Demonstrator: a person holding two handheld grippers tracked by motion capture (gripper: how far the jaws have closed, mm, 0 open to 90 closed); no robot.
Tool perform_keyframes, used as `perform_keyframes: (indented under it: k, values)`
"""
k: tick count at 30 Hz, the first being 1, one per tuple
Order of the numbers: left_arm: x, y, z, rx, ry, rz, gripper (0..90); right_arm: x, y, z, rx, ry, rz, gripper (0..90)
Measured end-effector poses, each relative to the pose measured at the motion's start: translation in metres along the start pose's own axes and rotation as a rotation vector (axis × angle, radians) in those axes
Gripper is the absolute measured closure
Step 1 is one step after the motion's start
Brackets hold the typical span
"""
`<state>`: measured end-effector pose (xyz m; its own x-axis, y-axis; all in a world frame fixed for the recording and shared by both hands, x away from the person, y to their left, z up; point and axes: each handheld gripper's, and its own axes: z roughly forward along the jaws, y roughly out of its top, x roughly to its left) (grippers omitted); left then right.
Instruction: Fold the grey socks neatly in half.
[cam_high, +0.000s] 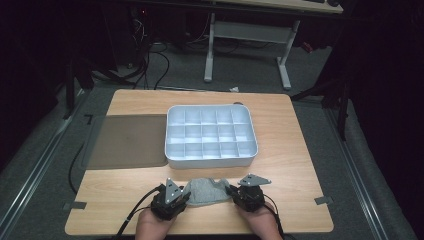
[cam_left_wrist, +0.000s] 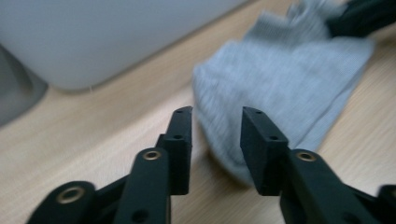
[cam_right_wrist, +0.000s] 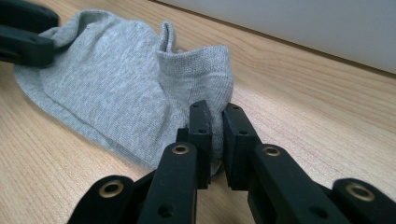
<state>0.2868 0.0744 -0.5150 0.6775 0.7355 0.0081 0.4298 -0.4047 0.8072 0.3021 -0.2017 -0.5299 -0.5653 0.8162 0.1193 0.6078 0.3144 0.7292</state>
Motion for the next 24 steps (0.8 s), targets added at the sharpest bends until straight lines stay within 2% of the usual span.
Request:
perform_keyframes:
  k: [1,2,4,5,6,8,12,17,21,22,23,24]
  values:
    - [-0.005,0.006,-0.002,-0.031,-0.019,-0.002,63.8,0.0,0.0,0.0,0.0,0.0,-0.001,84.6]
    - [-0.01,0.011,-0.002,-0.037,-0.039,0.005,65.8,0.0,0.0,0.0,-0.001,0.001,-0.003,84.6]
    - [-0.021,0.019,0.007,-0.019,-0.07,0.024,73.7,0.0,0.0,0.0,-0.001,0.002,-0.003,84.6]
    - [-0.03,0.024,0.021,0.014,-0.094,0.043,76.3,0.0,0.0,0.0,-0.001,0.003,-0.002,84.6]
    - [-0.03,0.024,0.021,0.014,-0.094,0.043,76.9,0.0,0.0,0.0,-0.001,0.003,-0.002,84.6]
    - [-0.037,0.025,0.04,0.061,-0.096,0.055,78.0,-0.001,0.0,-0.001,-0.003,0.009,-0.002,84.7]
    - [-0.04,0.023,0.051,0.093,-0.101,0.053,79.7,-0.001,0.0,-0.002,-0.004,0.013,-0.004,85.0]
    - [-0.045,0.023,0.052,0.095,-0.077,0.074,80.6,-0.003,0.001,-0.009,-0.031,0.04,0.025,85.3]
    - [-0.05,0.024,0.053,0.093,-0.067,0.081,80.6,0.001,0.004,-0.022,-0.082,0.067,0.022,85.6]
    - [-0.053,0.025,0.054,0.092,-0.064,0.09,80.5,0.004,0.006,-0.027,-0.112,0.086,0.024,85.7]
    - [-0.053,0.025,0.054,0.092,-0.064,0.09,80.5,0.004,0.006,-0.027,-0.112,0.086,0.024,85.7]
    - [-0.057,0.025,0.056,0.087,-0.055,0.109,80.5,0.006,0.007,-0.031,-0.136,0.093,0.014,85.8]
